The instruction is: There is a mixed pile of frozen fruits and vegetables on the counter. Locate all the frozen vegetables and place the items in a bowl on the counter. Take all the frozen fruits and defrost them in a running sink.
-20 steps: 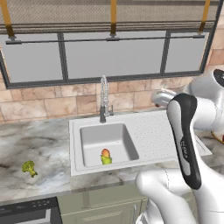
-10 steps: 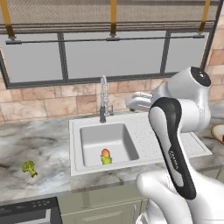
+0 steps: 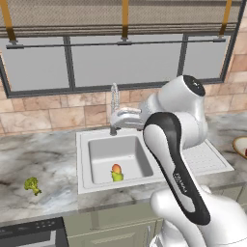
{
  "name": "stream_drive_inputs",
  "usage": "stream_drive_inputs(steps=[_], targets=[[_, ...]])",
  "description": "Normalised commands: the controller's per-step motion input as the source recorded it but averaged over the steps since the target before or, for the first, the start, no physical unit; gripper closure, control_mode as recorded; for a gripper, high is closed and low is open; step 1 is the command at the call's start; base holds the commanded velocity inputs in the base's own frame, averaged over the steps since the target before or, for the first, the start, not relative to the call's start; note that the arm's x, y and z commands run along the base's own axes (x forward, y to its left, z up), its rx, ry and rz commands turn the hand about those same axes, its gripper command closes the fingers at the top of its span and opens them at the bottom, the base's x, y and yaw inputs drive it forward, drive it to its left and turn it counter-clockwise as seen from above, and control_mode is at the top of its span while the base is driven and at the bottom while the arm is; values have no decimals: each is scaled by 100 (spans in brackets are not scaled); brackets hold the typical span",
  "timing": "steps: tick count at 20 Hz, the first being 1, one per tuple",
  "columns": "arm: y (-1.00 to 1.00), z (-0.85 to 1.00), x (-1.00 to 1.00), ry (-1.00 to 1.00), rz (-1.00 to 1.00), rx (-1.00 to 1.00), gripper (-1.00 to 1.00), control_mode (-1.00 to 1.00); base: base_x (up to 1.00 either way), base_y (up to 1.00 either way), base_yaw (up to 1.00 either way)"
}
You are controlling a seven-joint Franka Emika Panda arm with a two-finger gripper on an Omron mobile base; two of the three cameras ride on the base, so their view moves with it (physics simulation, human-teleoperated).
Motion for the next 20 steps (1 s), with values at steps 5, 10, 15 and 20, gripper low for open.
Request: stream_drive_inputs(steps=[5,10,15,20], targets=[[71,1,-14,3,19,-1,-100,-100,0,0,0],[55,0,-33,-1,16,-5,-100,-100,0,0,0],[30,-6,-28,-5,10,-2,-100,-100,0,0,0],[27,-8,-16,-8,9,-7,-100,-100,0,0,0]])
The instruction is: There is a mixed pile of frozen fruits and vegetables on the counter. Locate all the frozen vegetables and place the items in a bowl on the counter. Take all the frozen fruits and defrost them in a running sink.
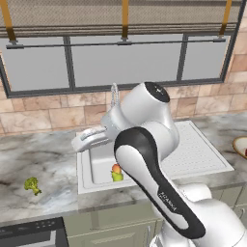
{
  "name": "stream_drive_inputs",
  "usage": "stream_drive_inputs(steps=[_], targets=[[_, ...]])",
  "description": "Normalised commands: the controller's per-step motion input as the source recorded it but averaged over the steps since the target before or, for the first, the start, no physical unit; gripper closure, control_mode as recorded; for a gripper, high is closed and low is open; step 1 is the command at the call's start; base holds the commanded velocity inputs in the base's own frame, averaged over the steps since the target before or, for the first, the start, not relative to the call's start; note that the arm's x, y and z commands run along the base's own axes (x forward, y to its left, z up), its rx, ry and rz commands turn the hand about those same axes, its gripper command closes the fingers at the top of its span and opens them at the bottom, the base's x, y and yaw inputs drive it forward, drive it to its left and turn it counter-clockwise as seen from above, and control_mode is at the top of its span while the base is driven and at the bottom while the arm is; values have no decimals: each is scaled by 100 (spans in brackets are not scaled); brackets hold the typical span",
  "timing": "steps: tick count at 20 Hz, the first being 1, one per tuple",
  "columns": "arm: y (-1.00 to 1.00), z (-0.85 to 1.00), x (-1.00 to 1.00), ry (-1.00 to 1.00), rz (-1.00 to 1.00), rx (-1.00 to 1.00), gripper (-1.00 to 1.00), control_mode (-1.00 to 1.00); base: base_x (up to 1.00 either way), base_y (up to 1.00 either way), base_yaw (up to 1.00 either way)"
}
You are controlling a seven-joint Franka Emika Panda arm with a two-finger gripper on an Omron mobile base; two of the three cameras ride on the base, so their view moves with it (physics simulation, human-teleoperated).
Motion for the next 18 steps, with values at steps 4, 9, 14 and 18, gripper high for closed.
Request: stream_drive_inputs(steps=[4,9,14,18], targets=[[27,-12,-2,-16,8,-13,-100,-100,0,0,0],[28,-16,0,-13,7,-13,-100,-100,0,0,0],[23,-19,1,-3,7,-4,-100,-100,0,0,0],[14,-2,7,-1,8,0,-100,-100,0,0,0]])
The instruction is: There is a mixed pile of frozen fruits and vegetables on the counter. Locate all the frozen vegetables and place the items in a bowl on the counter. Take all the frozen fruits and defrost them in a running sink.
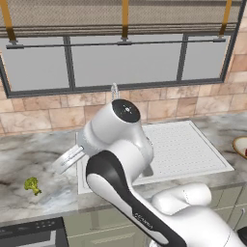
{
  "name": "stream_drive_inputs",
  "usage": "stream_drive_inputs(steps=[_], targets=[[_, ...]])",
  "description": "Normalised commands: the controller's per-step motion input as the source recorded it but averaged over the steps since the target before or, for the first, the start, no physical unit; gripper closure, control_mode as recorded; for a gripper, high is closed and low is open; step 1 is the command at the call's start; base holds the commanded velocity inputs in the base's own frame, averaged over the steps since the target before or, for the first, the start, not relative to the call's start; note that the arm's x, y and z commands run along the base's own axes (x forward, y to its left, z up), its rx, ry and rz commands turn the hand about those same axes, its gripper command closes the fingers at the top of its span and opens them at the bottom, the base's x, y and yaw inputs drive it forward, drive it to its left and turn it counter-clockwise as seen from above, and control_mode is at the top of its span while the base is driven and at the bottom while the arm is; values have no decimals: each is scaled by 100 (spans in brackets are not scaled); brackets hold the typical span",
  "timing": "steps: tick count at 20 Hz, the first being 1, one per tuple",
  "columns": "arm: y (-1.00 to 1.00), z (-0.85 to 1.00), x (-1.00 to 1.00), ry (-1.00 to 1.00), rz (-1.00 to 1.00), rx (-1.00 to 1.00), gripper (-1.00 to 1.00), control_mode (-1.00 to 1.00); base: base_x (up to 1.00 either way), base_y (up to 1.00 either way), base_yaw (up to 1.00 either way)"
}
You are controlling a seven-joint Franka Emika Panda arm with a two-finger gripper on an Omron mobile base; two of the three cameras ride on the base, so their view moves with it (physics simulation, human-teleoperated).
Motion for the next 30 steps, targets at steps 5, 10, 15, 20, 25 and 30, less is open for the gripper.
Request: stream_drive_inputs(steps=[5,10,15,20,25,30], targets=[[9,-2,2,-7,8,-2,-100,-100,0,0,0],[10,-1,0,-8,5,-6,-100,-100,0,0,0],[8,-11,0,-5,2,-5,-100,-100,0,0,0],[6,-3,0,-8,3,-2,-100,-100,0,0,0],[3,-5,0,-6,1,0,-100,-100,0,0,0],[0,-5,0,-3,0,0,-100,-100,0,0,0]])
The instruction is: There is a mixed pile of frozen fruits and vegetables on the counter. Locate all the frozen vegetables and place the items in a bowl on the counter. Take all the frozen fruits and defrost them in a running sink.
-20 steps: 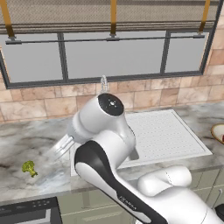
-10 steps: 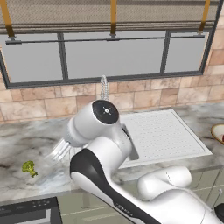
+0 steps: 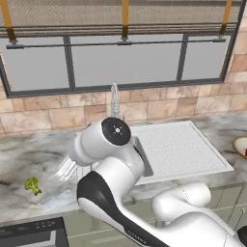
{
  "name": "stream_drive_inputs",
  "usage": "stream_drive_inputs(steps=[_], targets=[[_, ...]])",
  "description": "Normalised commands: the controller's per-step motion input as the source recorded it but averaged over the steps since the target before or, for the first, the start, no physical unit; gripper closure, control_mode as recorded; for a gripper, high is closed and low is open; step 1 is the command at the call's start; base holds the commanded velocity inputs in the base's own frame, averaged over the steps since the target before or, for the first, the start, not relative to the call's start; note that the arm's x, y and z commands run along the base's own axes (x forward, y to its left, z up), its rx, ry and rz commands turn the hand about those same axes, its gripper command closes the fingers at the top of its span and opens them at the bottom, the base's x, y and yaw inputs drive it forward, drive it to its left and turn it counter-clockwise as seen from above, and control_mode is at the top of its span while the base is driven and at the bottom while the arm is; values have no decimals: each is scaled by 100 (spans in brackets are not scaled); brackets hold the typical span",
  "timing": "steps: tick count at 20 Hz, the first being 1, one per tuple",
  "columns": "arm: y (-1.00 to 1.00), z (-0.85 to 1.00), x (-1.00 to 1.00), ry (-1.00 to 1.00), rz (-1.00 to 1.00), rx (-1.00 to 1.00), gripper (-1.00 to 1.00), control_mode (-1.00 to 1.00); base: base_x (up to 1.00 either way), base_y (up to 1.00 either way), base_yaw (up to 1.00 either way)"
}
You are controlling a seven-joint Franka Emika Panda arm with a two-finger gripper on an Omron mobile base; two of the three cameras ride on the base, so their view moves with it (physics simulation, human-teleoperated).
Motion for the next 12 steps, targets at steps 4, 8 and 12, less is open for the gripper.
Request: stream_drive_inputs(steps=[4,8,12], targets=[[0,-9,0,2,0,0,-100,-100,0,0,0],[11,-11,11,8,0,0,-100,-100,0,0,0],[23,-16,15,8,0,0,-100,-100,0,0,0]])
